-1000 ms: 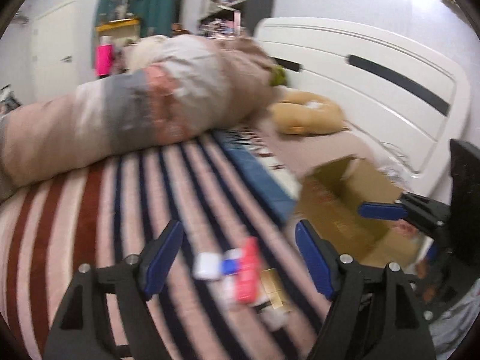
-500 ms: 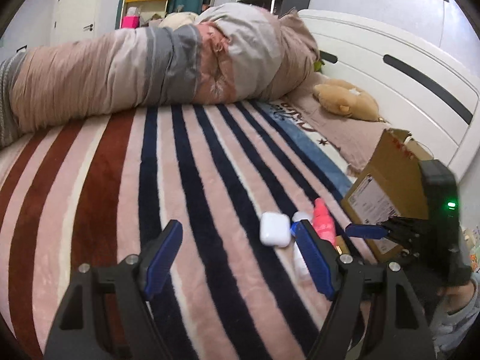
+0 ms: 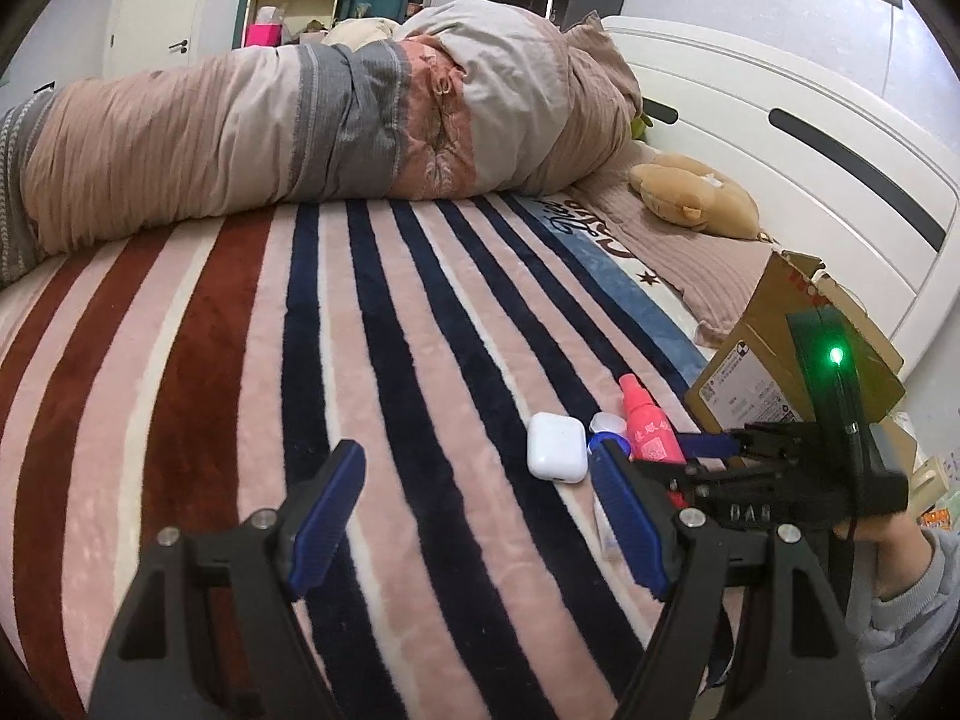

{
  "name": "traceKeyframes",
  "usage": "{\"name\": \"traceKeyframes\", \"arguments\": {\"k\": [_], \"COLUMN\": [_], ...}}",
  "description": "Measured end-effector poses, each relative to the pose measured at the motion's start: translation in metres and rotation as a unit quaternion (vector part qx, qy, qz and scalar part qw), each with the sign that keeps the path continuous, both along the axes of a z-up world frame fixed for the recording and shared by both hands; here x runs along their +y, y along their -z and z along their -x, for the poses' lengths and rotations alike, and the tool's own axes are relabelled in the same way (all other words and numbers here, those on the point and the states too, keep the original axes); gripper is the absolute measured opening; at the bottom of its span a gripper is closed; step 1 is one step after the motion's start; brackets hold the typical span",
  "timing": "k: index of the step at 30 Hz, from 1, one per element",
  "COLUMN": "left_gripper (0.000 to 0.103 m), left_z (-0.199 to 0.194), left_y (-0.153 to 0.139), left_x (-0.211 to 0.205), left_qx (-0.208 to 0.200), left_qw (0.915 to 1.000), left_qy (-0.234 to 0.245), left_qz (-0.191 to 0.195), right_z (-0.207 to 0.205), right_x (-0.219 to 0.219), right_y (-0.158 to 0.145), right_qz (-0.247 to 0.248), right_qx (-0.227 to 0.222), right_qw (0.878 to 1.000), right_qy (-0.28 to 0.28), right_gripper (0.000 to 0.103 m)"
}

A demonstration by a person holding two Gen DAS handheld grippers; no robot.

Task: Organize rigid objects
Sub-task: 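Return the right gripper to the items and grasp the pink bottle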

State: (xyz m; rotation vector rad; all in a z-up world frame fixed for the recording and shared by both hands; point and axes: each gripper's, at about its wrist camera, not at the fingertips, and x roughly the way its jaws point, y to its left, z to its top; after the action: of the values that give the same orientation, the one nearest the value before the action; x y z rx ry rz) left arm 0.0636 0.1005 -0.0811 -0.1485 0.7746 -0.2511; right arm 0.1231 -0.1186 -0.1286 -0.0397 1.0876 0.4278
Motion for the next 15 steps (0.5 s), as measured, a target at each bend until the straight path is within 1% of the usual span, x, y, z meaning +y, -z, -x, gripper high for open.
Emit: {"name": "traceKeyframes", "arguments": {"k": [1,2,3,4,5,6,11,13,15], "left_gripper": [0.075,0.075,0.075,0.075,0.075,0.075,0.075,0.075,0.075], "left_z": [0.000,-0.001,-0.002,-0.001,-0.001,-0.002,-0.003,-0.005,-0.006], "left_y": [0.001,0.001,0.002,0.002,0.002,0.002,0.004,0.005,0.004], "left_x": [0.000,0.000,0.000,-0.001,-0.001,-0.002,-0.006,-0.007,-0.008], "left_qx": [0.002,0.004,0.006,0.007,0.007,0.008,0.013,0.019,0.025], "left_qw": [1.0000,1.0000,1.0000,1.0000,0.9999,0.9999,0.9996,0.9989,0.9972], "left_qy": [-0.001,0.000,0.000,0.001,0.002,0.002,0.013,0.021,0.034], "left_qz": [0.001,0.003,0.005,0.007,0.009,0.010,0.022,0.037,0.062], "right_z": [-0.001,-0.003,-0.003,-0.004,-0.002,0.001,0.013,0.023,0.033], "right_x": [-0.002,-0.005,-0.006,-0.003,-0.004,-0.004,0.001,0.003,0.009], "right_y": [0.002,0.004,0.005,0.006,0.006,0.005,-0.001,-0.010,-0.021], "right_qz": [0.000,0.003,0.003,0.003,0.010,0.016,0.028,0.011,0.001], "right_qx": [0.002,0.003,0.002,0.002,-0.004,-0.013,-0.052,-0.066,-0.086], "right_qw": [1.000,1.000,1.000,1.000,1.000,1.000,0.998,0.997,0.995], "right_qy": [0.009,0.016,0.014,0.009,0.008,0.004,-0.015,-0.031,-0.053], "right_gripper": [0.052,0.049,0.043,0.032,0.029,0.027,0.027,0.027,0.027]}}
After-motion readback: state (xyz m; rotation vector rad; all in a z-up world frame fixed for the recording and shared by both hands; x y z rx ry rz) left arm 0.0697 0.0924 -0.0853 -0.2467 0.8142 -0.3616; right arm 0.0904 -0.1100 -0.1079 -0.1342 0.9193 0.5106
